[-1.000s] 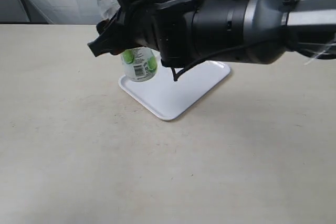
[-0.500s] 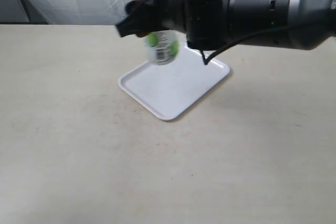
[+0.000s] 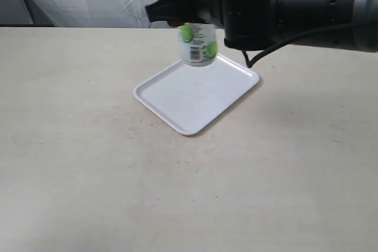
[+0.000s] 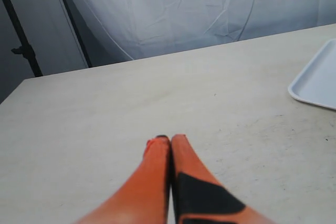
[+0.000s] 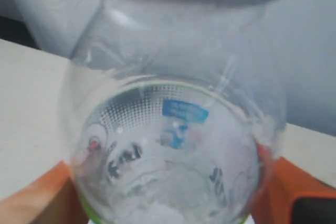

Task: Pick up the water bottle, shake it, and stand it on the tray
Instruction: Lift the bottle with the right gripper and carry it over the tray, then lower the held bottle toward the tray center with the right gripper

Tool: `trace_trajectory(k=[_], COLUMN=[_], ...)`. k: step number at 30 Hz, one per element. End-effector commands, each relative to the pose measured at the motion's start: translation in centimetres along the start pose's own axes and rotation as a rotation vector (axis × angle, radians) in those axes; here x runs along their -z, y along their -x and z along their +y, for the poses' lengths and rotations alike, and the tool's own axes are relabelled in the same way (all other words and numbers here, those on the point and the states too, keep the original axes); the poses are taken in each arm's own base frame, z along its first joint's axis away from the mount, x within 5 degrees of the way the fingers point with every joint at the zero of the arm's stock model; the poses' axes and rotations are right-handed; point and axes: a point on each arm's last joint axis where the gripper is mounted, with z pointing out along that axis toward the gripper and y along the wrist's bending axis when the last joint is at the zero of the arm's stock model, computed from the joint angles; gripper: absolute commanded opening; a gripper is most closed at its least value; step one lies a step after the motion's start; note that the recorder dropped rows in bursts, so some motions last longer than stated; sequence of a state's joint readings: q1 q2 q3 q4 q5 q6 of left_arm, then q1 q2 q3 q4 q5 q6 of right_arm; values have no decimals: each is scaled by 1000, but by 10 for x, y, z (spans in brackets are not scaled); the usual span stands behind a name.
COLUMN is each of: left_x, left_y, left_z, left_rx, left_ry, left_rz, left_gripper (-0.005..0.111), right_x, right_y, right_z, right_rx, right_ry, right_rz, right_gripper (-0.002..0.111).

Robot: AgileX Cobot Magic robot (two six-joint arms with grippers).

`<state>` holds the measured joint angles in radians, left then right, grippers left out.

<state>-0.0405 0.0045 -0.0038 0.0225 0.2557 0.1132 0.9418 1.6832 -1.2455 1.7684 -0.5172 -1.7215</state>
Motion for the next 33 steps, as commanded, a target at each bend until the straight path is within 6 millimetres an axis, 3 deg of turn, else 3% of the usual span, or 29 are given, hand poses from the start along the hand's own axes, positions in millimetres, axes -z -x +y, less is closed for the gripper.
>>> trace_trajectory(k=[1,4,6,7,10,12,14,18,19,21,24,26,29,31,33], left_x=[0,0,0,0,0,0,0,0,0,0,0,0,0,0,0], left_y=[0,0,0,0,0,0,0,0,0,0,0,0,0,0,0], left_z=[0,0,0,0,0,0,0,0,0,0,0,0,0,0,0], left_rx=[1,1,1,1,1,1,1,1,1,1,1,1,1,1,1], left_ry=[1,1,1,1,1,1,1,1,1,1,1,1,1,1,1], left_rz=[-10,-10,-10,-10,-10,-10,-10,-10,-10,-10,-10,-10,-10,-10,-10], left_gripper=[0,0,0,0,0,0,0,0,0,0,0,0,0,0,0], right_x=[10,-7,-8,-4,26,42,42,15,12,17,41,48,39,27,18], right_y=[3,-37,-44,-36,12,30,26,-28,-32,-19,20,29,16,-1,-11], right_z=[-2,8,8,5,-10,-17,-18,-6,-5,-8,-19,-22,-18,-5,-16], right_rx=[21,37,56,47,-27,-58,-38,54,60,42,-8,-23,0,60,136], right_ry=[58,82,77,72,64,71,61,82,82,75,66,72,67,150,-12], right_rz=[-30,83,102,81,-64,-125,-115,45,59,22,-100,-131,-90,-46,8], right_gripper=[-1,-1,-1,-1,-1,-1,-1,-1,-1,-1,-1,-1,-1,-1,-1])
